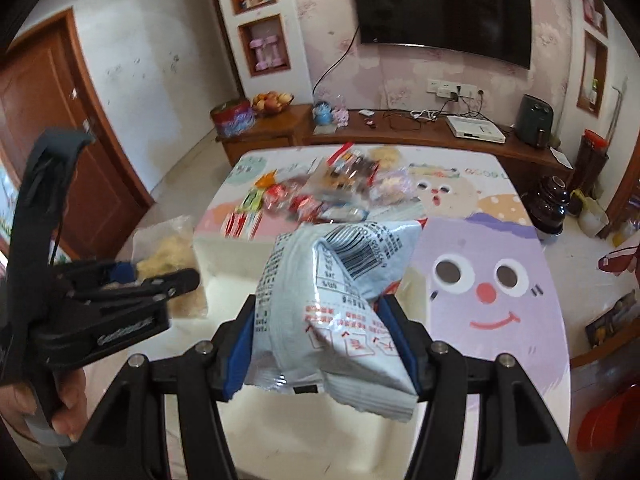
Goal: Organize snacks
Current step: 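Carry both bags over the white tray and open both tools to drop them, then grasp the Lipo Cookies pack with the left tool while the right grasps a wrapped twist snack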
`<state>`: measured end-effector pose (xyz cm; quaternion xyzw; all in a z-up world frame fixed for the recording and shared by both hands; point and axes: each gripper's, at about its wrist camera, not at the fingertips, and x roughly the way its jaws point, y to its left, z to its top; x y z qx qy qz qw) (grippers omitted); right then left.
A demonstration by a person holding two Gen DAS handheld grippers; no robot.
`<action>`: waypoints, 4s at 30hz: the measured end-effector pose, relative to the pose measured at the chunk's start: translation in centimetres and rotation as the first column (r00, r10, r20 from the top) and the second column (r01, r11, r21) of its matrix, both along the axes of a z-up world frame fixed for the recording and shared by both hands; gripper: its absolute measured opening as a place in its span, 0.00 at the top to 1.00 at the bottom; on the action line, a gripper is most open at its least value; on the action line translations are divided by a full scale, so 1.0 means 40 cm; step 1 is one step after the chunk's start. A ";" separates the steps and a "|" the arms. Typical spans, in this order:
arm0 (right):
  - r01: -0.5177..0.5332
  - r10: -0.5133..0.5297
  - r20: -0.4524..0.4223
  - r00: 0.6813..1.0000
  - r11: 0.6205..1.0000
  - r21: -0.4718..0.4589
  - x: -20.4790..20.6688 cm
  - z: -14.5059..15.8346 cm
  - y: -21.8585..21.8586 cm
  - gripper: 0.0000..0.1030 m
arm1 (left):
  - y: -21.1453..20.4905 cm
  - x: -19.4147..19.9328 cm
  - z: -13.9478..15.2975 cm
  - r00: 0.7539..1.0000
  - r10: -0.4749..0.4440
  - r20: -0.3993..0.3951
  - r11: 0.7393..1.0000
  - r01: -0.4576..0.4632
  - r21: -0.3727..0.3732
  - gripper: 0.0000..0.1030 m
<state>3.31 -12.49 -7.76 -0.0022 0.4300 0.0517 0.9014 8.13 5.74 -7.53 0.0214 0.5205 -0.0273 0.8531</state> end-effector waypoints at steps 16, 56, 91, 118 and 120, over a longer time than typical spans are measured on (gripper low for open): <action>0.008 -0.009 -0.081 0.997 1.000 -0.015 -0.069 -0.029 0.008 0.40 | -0.063 -0.086 -0.050 0.999 -0.035 -0.038 0.999 0.036 0.032 0.60; 0.045 -0.044 0.012 0.999 0.988 -0.146 -0.100 0.019 0.033 0.38 | -0.026 -0.104 -0.010 0.996 -0.004 0.088 0.999 0.007 -0.034 0.21; -0.006 0.011 0.049 0.999 0.996 -0.090 0.389 0.278 -0.082 0.39 | 0.216 0.260 0.265 0.947 0.104 0.304 0.994 -0.087 -0.070 0.07; -0.250 0.185 -0.564 0.805 0.967 -0.039 0.690 -0.342 -0.146 0.39 | 0.254 0.676 -0.433 0.913 0.109 -0.393 0.993 -0.113 0.011 0.07; -0.266 0.195 -0.572 0.797 0.963 -0.041 0.686 -0.349 -0.140 0.42 | 0.243 0.684 -0.442 0.910 0.103 -0.402 0.994 -0.104 0.020 0.07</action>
